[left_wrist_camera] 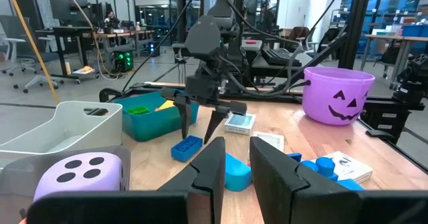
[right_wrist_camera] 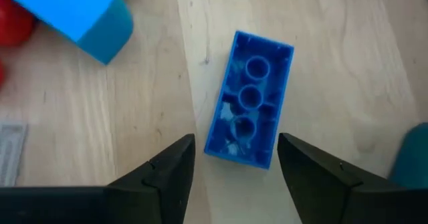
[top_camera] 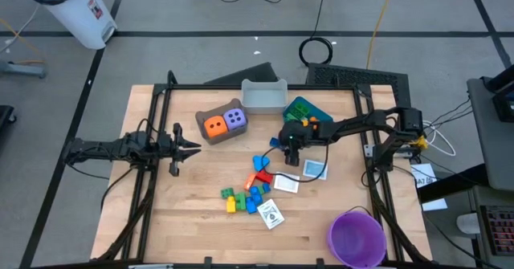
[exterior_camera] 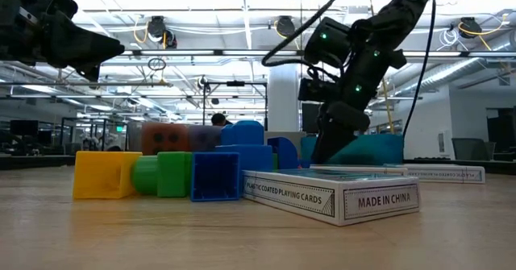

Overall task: Pick & Place Toys
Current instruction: Put the blue 8 studs game piece into the blue bin

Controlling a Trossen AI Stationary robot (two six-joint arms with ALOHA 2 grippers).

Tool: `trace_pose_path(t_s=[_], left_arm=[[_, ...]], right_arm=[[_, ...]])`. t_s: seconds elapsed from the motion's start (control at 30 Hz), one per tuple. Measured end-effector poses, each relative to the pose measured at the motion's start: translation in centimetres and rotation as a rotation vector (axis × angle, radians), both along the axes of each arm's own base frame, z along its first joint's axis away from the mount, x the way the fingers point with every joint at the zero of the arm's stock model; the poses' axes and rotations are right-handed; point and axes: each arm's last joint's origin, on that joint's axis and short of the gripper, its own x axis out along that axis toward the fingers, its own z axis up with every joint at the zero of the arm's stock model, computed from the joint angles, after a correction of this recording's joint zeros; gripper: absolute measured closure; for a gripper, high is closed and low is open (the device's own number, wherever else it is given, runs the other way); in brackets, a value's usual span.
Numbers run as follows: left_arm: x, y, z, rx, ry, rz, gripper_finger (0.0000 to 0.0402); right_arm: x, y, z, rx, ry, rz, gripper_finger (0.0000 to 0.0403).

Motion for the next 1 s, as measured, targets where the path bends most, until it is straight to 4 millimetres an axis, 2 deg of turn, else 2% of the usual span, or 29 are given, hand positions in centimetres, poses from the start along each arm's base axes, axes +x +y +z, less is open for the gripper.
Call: trace_pose_path(t_s=[0.3, 0.4, 0.63, 0.8, 0.9, 1.0], left_arm=[[0.0, 0.0, 0.0, 0.000, 0.000, 0.000, 0.0325], [0.0, 0.0, 0.0, 0.000, 0.000, 0.000, 0.0325], [0.0, 0.0, 0.0, 0.000, -0.001, 0.000, 0.0325], [0.0, 0.0, 0.0, 0.000, 0.000, 0.000, 0.0325], [0.0, 0.0, 0.0, 0.000, 0.000, 0.000, 0.0325], [0.0, 0.0, 0.0, 0.000, -0.001, -0.001, 0.0325]], right_arm=[[0.6, -0.1, -1.2, 0.016, -0.008, -0.048, 0.0193], [0.6, -0.2, -1.2, 0.012, -0.005, -0.051, 0.0207], [0.7, -0.1, -0.9, 0.023, -0.029, -0.041, 0.0268], [0.7, -0.1, -0.9, 0.017, -0.027, -0.031, 0.0268], [0.4, -0.1, -0.1, 0.017, -0.036, -0.030, 0.0260], [-0.1, 0.0, 1.8, 0.008, -0.091, -0.030, 0.0256]])
